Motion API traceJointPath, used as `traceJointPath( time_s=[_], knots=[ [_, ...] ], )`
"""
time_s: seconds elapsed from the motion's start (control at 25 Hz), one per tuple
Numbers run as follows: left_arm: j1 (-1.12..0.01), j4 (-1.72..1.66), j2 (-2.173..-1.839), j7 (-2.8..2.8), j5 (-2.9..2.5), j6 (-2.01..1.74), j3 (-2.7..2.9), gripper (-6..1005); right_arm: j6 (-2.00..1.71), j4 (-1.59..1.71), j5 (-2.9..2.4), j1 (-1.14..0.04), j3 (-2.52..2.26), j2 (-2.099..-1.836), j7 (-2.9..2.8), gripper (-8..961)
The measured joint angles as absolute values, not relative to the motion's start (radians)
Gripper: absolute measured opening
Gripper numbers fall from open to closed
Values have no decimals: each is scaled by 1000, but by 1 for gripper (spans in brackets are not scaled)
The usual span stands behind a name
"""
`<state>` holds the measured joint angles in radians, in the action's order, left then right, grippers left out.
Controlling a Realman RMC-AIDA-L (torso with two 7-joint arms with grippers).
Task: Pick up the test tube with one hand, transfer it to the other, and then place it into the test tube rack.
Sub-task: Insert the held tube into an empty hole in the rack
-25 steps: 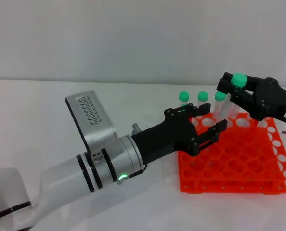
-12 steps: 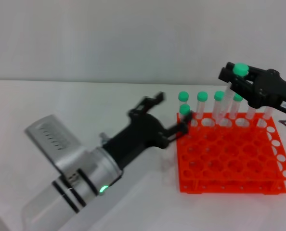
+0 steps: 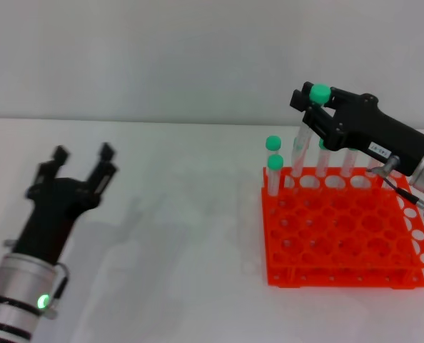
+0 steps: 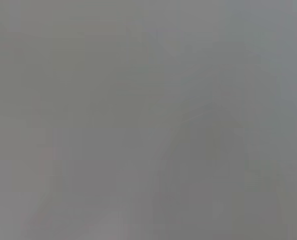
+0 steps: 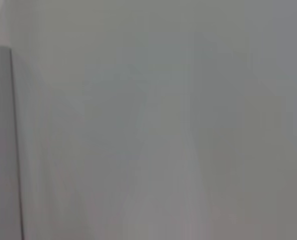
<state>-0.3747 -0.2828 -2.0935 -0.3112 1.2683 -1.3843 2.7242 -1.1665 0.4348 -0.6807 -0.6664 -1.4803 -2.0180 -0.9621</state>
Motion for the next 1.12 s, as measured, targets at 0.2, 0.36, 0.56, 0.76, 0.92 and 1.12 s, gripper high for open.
traceJointPath(
  time_s=[0.2, 0.36, 0.56, 0.76, 0.92, 1.12],
  knots=[
    [-347, -242, -2091, -313, 1286, -1356, 2633, 880, -1103, 430, -676, -668, -1490, -2023, -950, 269],
    [-343, -228, -2090, -317, 1289, -1322, 2596, 880, -1057, 415, -676, -673, -1494, -2026, -950, 274],
    [-351, -214, -2089, -318, 1291, -1297, 2594, 880, -1015, 414, -666, -678, -1518, -2027, -950, 280],
    [-357, -219, -2089, -319, 1290, -1288, 2594, 880, -962, 413, -537, -685, -1633, -2028, -920, 286],
    [-354, -218, -2089, -320, 1290, -1286, 2593, 880, -944, 413, -373, -684, -1753, -2028, -846, 291],
    [-351, -216, -2089, -322, 1291, -1285, 2592, 880, -921, 413, -268, -682, -1830, -2028, -794, 296]
  ],
)
